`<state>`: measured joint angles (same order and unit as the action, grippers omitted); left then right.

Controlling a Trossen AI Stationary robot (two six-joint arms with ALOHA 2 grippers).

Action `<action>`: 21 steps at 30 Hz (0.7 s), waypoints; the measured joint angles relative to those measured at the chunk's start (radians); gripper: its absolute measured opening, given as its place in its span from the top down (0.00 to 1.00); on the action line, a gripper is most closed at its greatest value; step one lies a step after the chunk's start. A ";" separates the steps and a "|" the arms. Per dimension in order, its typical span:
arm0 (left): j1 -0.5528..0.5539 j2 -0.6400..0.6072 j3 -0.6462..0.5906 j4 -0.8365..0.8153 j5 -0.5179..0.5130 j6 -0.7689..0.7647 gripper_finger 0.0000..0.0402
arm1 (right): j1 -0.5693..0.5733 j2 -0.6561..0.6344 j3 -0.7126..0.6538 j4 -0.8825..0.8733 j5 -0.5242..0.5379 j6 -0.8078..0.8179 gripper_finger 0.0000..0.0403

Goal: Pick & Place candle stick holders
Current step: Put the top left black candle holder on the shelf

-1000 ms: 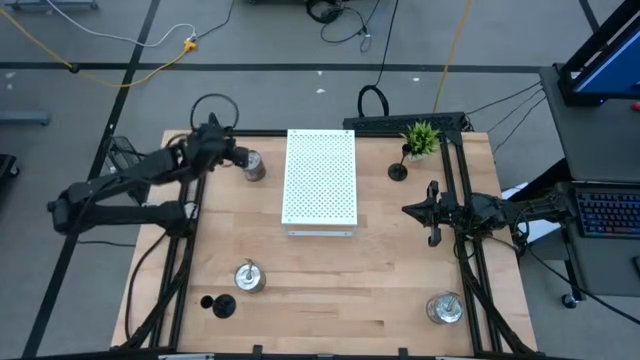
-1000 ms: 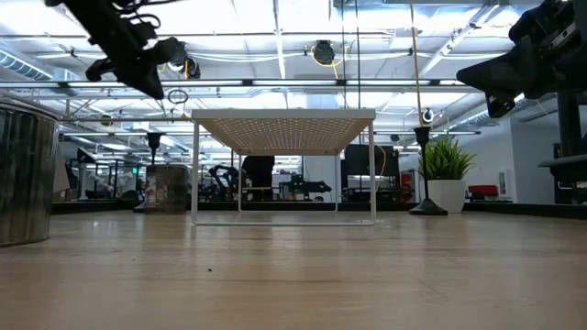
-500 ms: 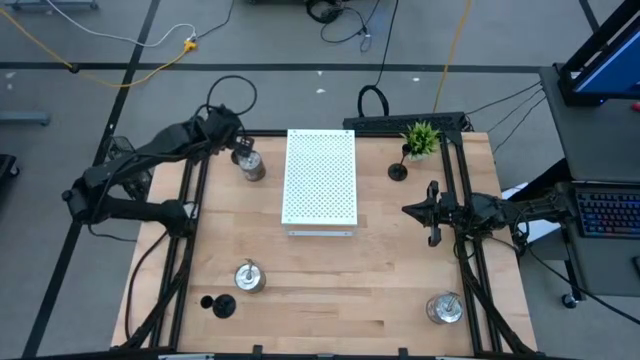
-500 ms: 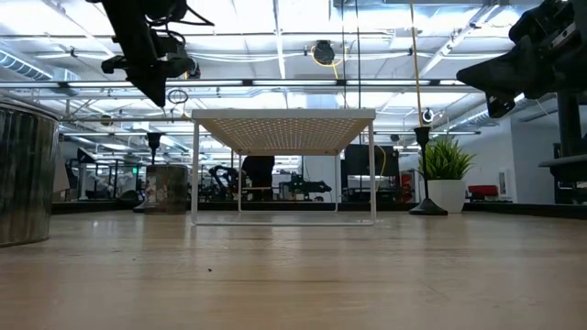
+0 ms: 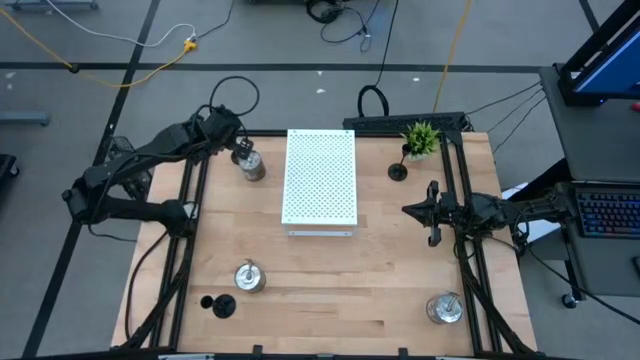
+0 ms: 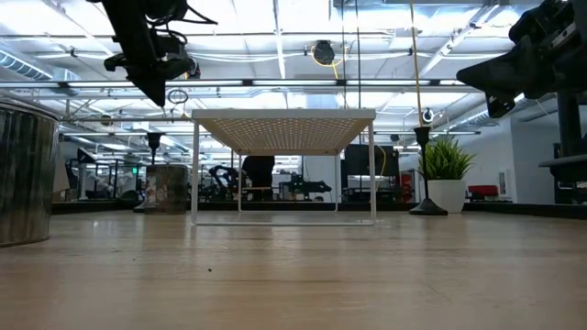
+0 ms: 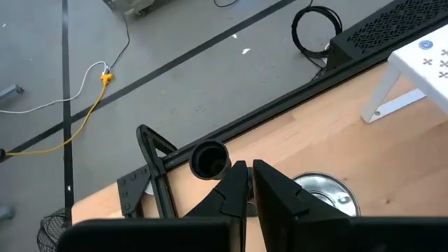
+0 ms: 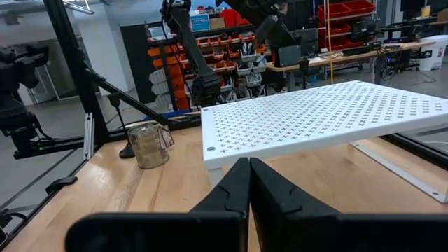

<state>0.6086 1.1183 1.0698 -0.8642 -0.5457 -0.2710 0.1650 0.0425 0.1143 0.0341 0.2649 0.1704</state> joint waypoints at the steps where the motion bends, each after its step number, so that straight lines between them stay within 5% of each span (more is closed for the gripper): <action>1: 0.000 0.000 0.000 0.000 -0.001 0.000 0.92 | 0.000 0.000 0.000 0.000 0.000 0.000 1.00; 8: 0.000 0.000 0.000 -0.047 -0.002 -0.047 0.92 | 0.000 0.000 0.000 0.000 0.000 0.000 1.00; 15: 0.001 0.000 0.000 -0.310 0.025 -0.236 0.92 | 0.000 0.000 0.000 0.000 0.000 0.000 1.00; 21: 0.001 0.000 -0.060 -0.344 0.070 -0.333 0.83 | 0.000 0.000 0.000 0.000 0.000 0.000 1.00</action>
<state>0.6094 1.1179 1.0102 -1.2086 -0.4753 -0.6041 0.1650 0.0425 0.1143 0.0341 0.2649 0.1707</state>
